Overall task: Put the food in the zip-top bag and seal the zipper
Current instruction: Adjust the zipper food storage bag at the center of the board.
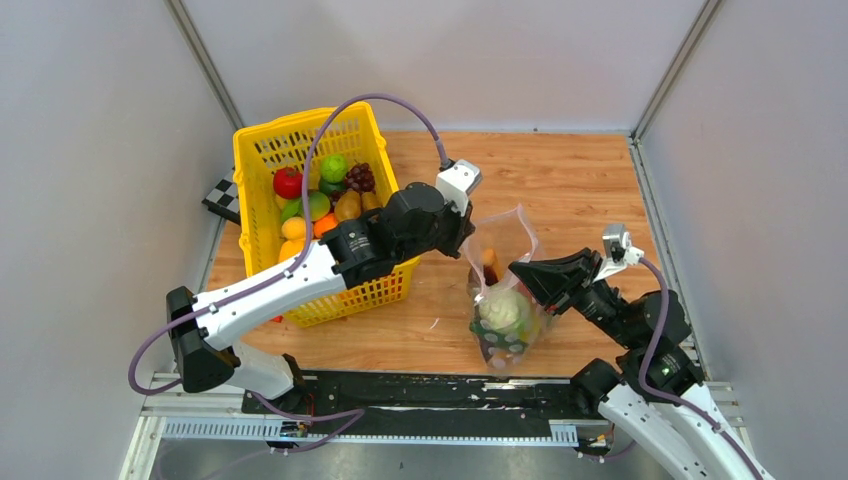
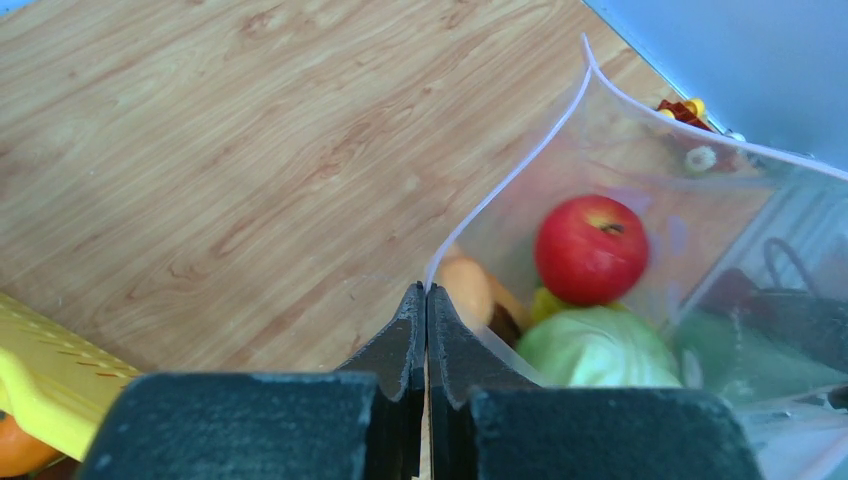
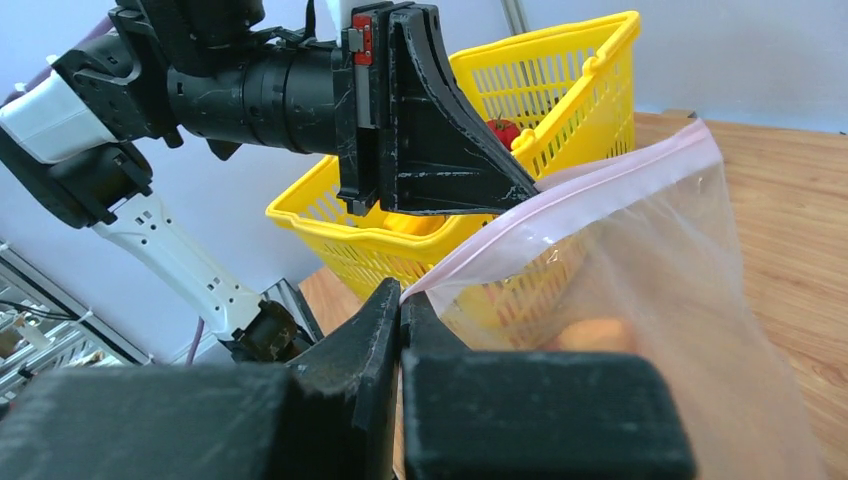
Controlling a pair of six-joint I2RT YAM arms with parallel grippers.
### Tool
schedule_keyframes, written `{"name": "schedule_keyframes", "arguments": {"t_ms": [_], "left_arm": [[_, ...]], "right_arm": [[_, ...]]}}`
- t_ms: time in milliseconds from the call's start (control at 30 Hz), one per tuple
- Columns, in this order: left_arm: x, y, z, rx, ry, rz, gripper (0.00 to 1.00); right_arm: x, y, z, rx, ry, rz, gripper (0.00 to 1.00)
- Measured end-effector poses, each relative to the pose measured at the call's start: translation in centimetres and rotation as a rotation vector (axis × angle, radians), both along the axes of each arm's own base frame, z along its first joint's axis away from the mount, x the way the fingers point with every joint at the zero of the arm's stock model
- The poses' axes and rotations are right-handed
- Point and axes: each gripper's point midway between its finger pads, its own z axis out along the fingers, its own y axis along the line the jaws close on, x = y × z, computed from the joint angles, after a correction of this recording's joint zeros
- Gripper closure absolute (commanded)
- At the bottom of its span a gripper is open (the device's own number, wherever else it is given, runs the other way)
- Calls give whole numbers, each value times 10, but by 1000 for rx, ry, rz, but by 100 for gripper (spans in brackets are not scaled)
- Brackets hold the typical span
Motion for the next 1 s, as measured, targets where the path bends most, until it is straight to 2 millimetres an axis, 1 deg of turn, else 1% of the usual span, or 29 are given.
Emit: {"name": "schedule_keyframes", "arguments": {"t_ms": [67, 133, 300, 400, 533, 733, 867, 1000], "left_arm": [[2, 2, -2, 3, 2, 6, 100], [4, 4, -6, 12, 7, 13, 100], [9, 9, -15, 30, 16, 29, 100], [11, 12, -22, 43, 23, 39, 100], [13, 15, -28, 55, 28, 48, 100], [10, 16, -24, 43, 27, 38, 100], [7, 15, -21, 32, 29, 24, 100], [2, 19, -25, 30, 37, 14, 100]], "right_arm": [[2, 1, -1, -2, 4, -5, 100], [10, 1, -5, -12, 26, -28, 100], [30, 8, -26, -63, 106, -63, 100], [36, 10, -33, -79, 130, -75, 100], [36, 9, -32, -76, 128, -81, 100], [33, 3, -26, -56, 109, -98, 100], [39, -5, -30, -61, 133, -157, 100], [46, -12, -33, -79, 168, -214, 100]]}}
